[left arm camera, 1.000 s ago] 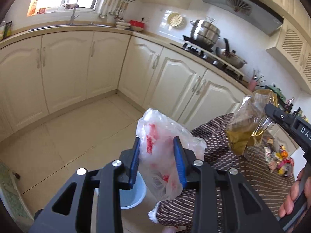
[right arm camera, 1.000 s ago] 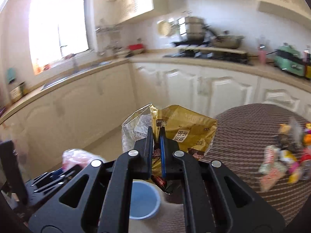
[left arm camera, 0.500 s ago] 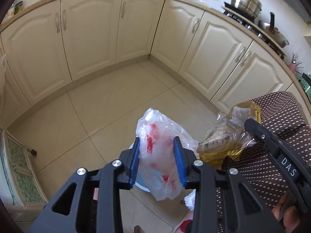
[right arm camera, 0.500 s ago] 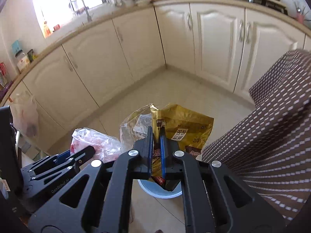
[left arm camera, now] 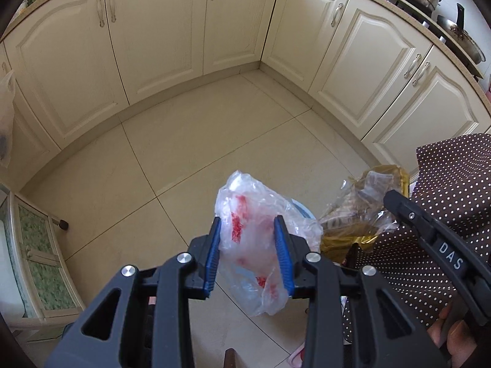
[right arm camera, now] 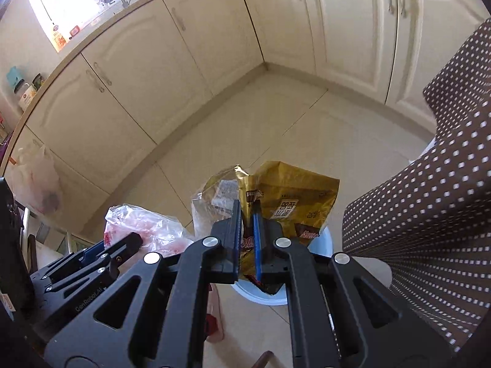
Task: Collect trash
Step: 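Carry both held bags over the blue bin on the floor, then open the right tool over the bin while the left tool releases the plastic bag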
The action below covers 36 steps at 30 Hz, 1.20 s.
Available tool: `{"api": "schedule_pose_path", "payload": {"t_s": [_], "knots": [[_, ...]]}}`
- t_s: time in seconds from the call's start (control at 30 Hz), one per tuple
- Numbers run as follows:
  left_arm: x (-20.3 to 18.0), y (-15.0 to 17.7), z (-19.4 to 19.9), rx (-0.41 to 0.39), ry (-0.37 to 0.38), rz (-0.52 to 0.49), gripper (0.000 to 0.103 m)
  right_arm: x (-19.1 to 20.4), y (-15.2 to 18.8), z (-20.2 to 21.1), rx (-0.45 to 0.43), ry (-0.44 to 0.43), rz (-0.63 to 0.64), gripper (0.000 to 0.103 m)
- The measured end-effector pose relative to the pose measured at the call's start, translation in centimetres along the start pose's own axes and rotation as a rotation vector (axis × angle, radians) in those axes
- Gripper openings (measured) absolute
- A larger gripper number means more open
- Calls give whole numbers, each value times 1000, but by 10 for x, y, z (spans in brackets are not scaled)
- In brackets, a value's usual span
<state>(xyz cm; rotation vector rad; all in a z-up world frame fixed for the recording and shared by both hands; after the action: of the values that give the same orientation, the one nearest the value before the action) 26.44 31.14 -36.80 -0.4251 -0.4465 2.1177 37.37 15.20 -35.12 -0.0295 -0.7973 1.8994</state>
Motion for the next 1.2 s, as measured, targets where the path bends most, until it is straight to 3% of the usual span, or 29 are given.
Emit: {"api": "schedule_pose_path", "payload": {"t_s": [0.13, 0.27, 0.6, 0.73, 0.77, 0.87, 1.2], "knots": [[0, 0, -8, 14, -2, 1, 33, -4, -1, -11, 16, -21, -23, 8], [-3, -1, -15, 24, 2, -2, 33, -11, 3, -23, 45, -33, -47, 16], [-13, 2, -30, 65, 32, -21, 35, -29, 10, -19, 52, 27, -77, 20], [-22, 2, -33, 75, 44, -39, 36, -30, 8, -5, 10, 81, -57, 36], [-25, 1, -33, 75, 52, -44, 36, -28, 6, 0, -4, 93, -43, 44], [-36, -3, -28, 59, 70, -54, 37, -28, 3, 11, -38, 108, -24, 44], [-54, -13, 6, -15, 136, -74, 57, -25, 1, 49, -104, 105, -9, 45]]}}
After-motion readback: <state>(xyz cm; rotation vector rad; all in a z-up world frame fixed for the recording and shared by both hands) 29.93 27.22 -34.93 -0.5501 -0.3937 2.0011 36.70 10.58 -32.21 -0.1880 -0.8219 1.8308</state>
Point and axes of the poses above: each gripper's, at about its wrist camera, not at the fingertips, and z roughly against the way its jaws point, x to its left, y to its underside, the point moved 4 cm from there along -z, roughly the way its jaws point, and after that the axes turned 1 degree about -y, right-handed, at the moved point
